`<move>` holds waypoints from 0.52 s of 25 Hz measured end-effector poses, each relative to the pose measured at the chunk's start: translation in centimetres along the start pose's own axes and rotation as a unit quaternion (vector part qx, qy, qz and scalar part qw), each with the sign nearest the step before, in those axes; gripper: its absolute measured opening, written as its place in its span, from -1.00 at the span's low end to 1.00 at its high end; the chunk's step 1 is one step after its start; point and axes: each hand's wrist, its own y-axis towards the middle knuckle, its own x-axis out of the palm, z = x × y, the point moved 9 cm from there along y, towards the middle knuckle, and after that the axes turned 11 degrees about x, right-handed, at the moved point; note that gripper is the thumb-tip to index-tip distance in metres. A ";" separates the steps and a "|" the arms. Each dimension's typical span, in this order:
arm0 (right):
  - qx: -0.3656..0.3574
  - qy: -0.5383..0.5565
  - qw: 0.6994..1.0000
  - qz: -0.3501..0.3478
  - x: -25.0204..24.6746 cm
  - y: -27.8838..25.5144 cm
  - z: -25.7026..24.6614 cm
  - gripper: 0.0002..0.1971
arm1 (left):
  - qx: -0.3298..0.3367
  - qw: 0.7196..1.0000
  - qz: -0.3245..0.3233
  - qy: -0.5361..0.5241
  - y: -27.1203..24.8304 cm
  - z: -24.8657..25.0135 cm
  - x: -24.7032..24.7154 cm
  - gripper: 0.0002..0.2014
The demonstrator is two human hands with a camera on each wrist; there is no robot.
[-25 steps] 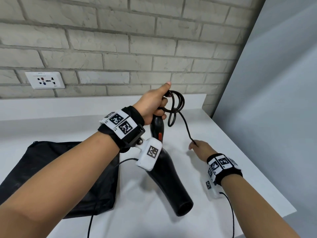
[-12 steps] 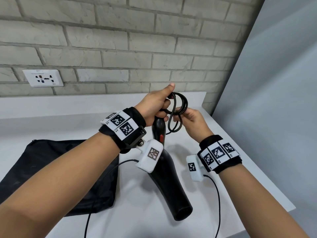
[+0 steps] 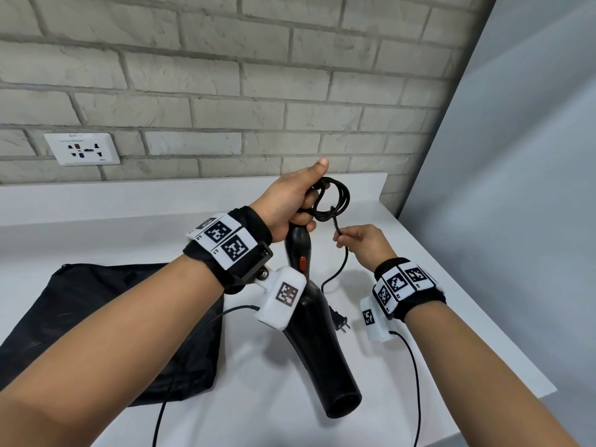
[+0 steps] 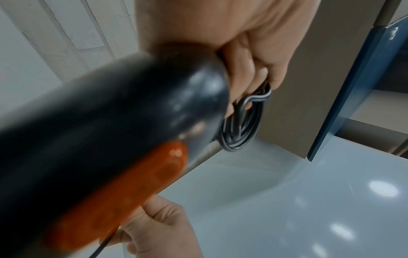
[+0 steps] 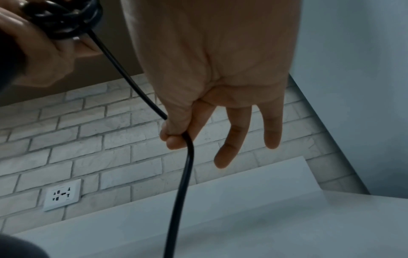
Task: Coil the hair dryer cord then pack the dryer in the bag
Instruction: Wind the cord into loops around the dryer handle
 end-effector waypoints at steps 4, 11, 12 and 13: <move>0.044 -0.055 0.997 0.014 -0.8 0.6 2.6 -0.82 | 0.016 1.000 -0.016 0.003 -0.1 0.7 0.3 -0.67; -0.081 -0.018 0.997 0.004 -1.9 -1.7 -3.7 -0.61 | 0.030 0.999 -0.009 0.010 0.6 0.7 0.1 -0.73; -0.107 0.034 0.994 -0.016 -2.0 -2.2 -5.3 -0.60 | 0.033 0.999 -0.005 0.012 0.7 0.7 0.0 -0.73; -0.129 0.074 0.988 -0.048 -1.8 -2.7 -6.6 -0.62 | 0.036 0.999 0.000 0.014 0.8 0.7 0.0 -0.74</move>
